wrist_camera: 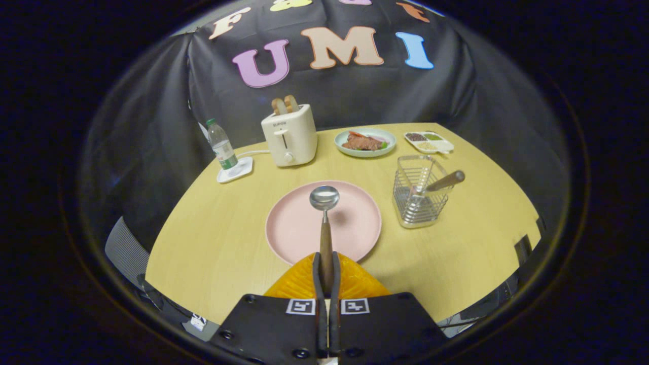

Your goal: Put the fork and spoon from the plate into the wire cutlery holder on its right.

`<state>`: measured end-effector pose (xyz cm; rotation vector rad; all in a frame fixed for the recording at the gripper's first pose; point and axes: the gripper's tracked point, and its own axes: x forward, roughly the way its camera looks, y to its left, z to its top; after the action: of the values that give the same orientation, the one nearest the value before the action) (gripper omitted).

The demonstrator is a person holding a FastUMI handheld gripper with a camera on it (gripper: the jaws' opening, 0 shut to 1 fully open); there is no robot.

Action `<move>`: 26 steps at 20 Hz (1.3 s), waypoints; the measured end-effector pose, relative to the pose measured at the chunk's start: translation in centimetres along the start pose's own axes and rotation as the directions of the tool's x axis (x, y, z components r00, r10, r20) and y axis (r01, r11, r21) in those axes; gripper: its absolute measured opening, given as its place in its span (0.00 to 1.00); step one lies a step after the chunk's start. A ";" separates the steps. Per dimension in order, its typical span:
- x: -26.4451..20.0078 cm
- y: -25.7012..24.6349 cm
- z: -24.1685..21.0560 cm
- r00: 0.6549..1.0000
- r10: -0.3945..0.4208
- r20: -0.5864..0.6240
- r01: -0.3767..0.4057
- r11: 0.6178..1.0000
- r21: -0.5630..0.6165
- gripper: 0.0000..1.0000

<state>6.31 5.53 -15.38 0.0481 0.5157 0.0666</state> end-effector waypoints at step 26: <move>-2.5 -17.5 8.8 0.990 -0.036 -0.138 0.021 0.994 -0.104 0.04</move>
<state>9.40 -12.32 -7.67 -0.0644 0.6519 0.0686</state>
